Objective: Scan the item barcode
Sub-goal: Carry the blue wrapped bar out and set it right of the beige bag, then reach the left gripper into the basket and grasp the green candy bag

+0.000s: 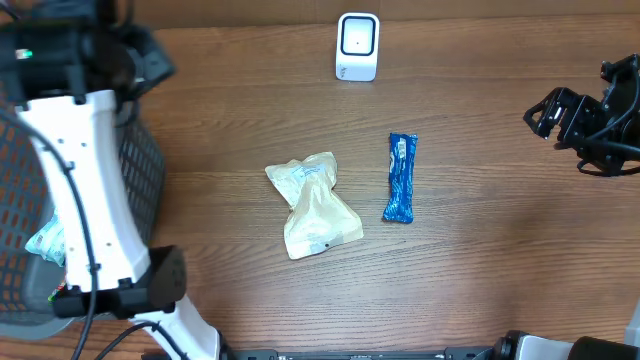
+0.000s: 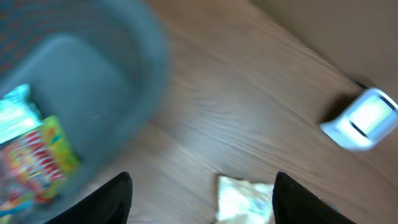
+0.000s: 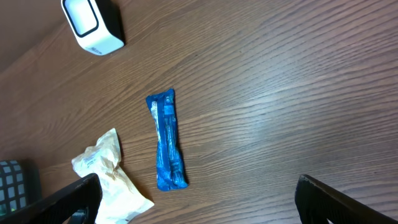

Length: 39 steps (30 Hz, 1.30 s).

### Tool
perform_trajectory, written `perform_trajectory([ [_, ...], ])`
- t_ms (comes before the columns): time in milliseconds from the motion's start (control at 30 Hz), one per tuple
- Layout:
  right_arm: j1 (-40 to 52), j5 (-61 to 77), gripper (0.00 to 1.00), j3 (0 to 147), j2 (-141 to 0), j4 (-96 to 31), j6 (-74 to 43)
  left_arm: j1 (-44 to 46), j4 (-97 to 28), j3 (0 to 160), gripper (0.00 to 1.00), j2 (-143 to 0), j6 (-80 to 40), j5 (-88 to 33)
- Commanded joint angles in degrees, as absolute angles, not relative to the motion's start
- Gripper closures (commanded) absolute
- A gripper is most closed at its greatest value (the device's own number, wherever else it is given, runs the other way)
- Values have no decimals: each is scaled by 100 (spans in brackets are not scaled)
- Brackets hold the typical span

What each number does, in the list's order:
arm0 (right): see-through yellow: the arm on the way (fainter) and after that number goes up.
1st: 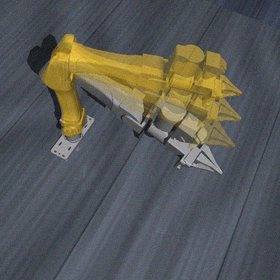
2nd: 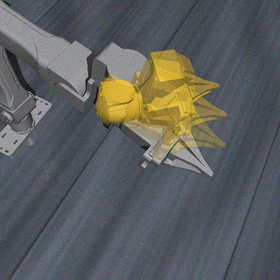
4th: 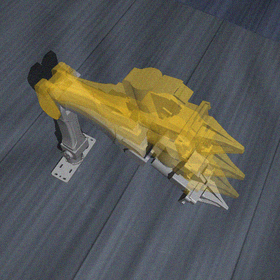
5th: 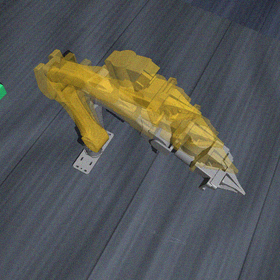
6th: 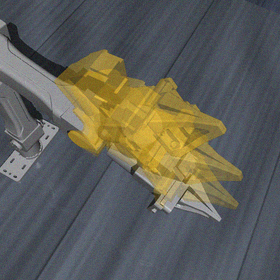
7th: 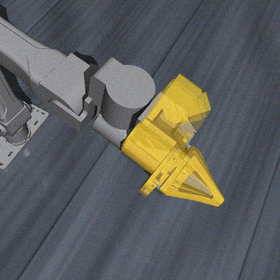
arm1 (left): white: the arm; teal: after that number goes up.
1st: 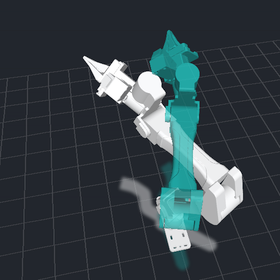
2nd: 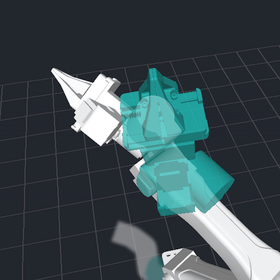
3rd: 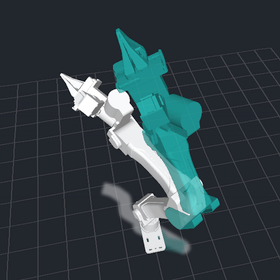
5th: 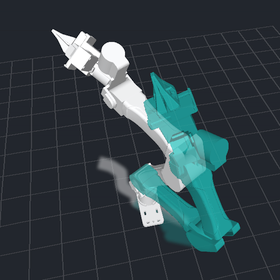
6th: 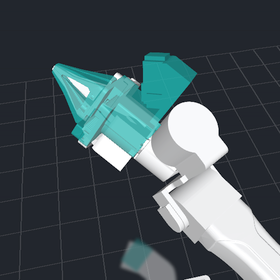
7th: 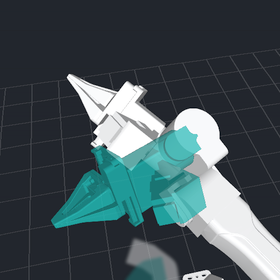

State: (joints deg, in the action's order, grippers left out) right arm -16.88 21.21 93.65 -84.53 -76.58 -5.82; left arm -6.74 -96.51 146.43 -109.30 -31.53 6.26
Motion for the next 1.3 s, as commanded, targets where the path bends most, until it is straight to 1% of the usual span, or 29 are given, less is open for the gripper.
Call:
perform_trajectory([
  [0,-1695,2198,0,9478,-8460,-7644,-600,-1199,-9682,14265,38,-10372,-3299,832],
  [133,-1695,2237,0,9478,-8508,-7640,-600,-1594,-9682,13688,39,-9915,-3376,1345],
  [233,-1695,2261,0,9478,-8521,-7629,-602,-1791,-9682,13067,37,-9511,-3656,1747],
  [333,-1695,2261,0,9478,-8523,-7599,-602,-2032,-9682,12324,28,-9168,-4021,1986],
  [400,-1695,2261,0,9478,-8523,-7575,-602,-2298,-9682,11730,15,-9008,-4268,2010],
  [467,-1695,2263,0,9478,-8523,-7559,-602,-2561,-9682,11290,10,-8984,-4399,2005],
  [533,-1695,2265,0,9478,-8523,-7550,-602,-2790,-9612,10916,9,-9004,-4453,1990],
  [567,-1695,2265,0,9478,-8523,-7548,-602,-2897,-9526,10713,9,-9004,-4471,1981],
  [700,-1695,2327,0,9478,-8523,-7546,-602,-3336,-8919,9872,0,-9004,-4480,1850],
  [900,-1693,2327,0,9478,-8523,-7550,-602,-3743,-8221,8884,0,-9004,-4477,1647],
  [1067,-1693,2327,0,9478,-8523,-7553,-602,-4007,-7076,7854,0,-9026,-4119,1444],
  [1133,-1695,2327,0,9478,-8523,-7553,-602,-4084,-6720,7502,0,-9050,-4005,1245],
  [1267,-1693,2327,0,9476,-8523,-7559,-600,-4128,-6200,6879,0,-9113,-4001,1245],
])
